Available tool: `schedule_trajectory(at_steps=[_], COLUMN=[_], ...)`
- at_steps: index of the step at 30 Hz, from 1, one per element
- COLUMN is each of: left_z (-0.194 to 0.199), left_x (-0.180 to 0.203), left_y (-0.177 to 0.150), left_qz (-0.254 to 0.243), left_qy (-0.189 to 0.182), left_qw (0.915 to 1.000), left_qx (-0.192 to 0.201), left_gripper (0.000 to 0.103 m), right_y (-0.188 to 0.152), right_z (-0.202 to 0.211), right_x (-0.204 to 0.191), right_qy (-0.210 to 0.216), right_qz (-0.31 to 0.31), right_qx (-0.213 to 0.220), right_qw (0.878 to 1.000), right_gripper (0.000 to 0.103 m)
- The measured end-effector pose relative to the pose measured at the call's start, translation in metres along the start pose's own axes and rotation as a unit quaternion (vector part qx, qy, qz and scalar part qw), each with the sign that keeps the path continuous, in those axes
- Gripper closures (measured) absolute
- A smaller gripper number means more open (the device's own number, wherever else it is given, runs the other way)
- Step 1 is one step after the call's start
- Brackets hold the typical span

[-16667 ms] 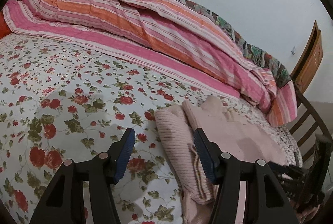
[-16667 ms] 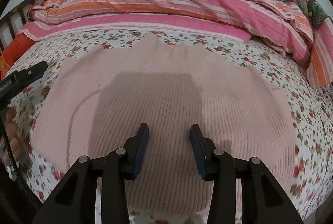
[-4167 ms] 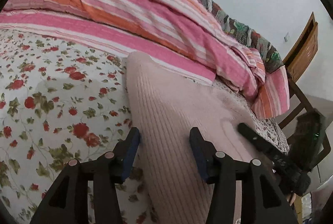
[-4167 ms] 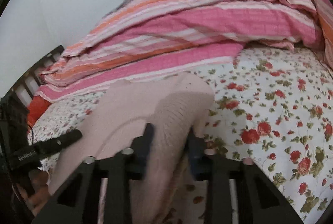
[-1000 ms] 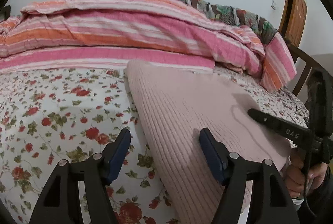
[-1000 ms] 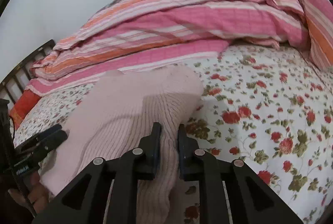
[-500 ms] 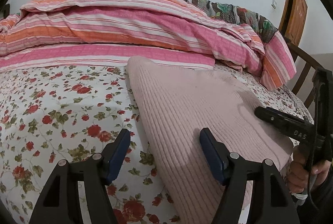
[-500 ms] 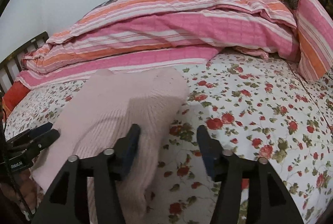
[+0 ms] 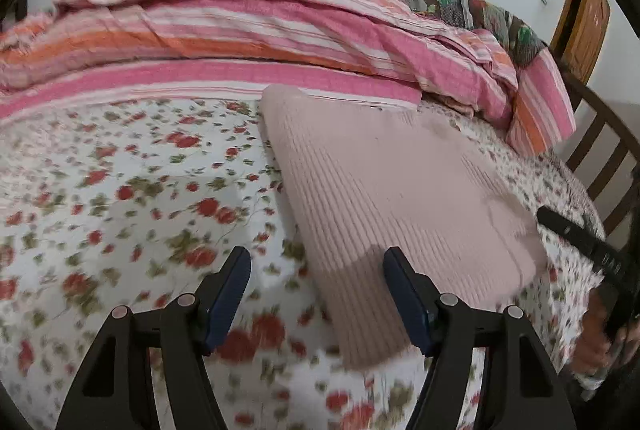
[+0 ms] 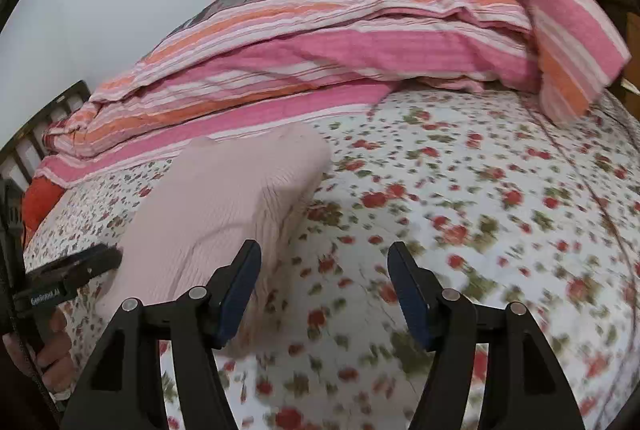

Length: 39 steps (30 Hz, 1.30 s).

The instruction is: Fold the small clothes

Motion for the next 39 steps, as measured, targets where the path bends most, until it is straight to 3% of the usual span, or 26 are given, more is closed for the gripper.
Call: schedule_trajectory(at_steps=[9, 11, 15, 24, 39], left_z=[0.08, 0.101, 0.13, 0.165, 0.193], left_x=[0.03, 0.037, 0.052, 0.075, 0.088], left_y=[-0.019, -0.021, -0.023, -0.039, -0.047], left_qz=[0.005, 0.005, 0.003, -0.006, -0.001], left_qy=[0.048, 0.066, 0.092, 0.103, 0.104], left_qw=[0.9981, 0.9964, 0.9942, 0.9918, 0.9894], left_qx=[0.038, 0.053, 0.057, 0.076, 0.101], left_gripper=[0.037, 0.033, 0.028, 0.023, 0.023], right_y=[-0.014, -0.017, -0.024, -0.041, -0.056], right_z=[0.07, 0.088, 0.116, 0.156, 0.169], right_x=[-0.011, -0.021, -0.037, -0.055, -0.054], right_qy=[-0.017, -0.027, -0.033, -0.043, -0.041], right_qz=[-0.017, -0.004, 0.02, 0.053, 0.044], right_qx=[-0.001, 0.004, 0.028, 0.046, 0.045], right_qw=[1.0, 1.0, 0.999, 0.997, 0.997], right_gripper=[0.037, 0.013, 0.001, 0.001, 0.001])
Point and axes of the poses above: each gripper's, at about its wrist camera, not at the fingertips, and z roughly against the way its jaws point, x to its right, y to its top, the point moved 1 cm from there along -z, roughly the way its jaws point, and after that the axes turned 11 degrees about -x, right-handed, at the moved point
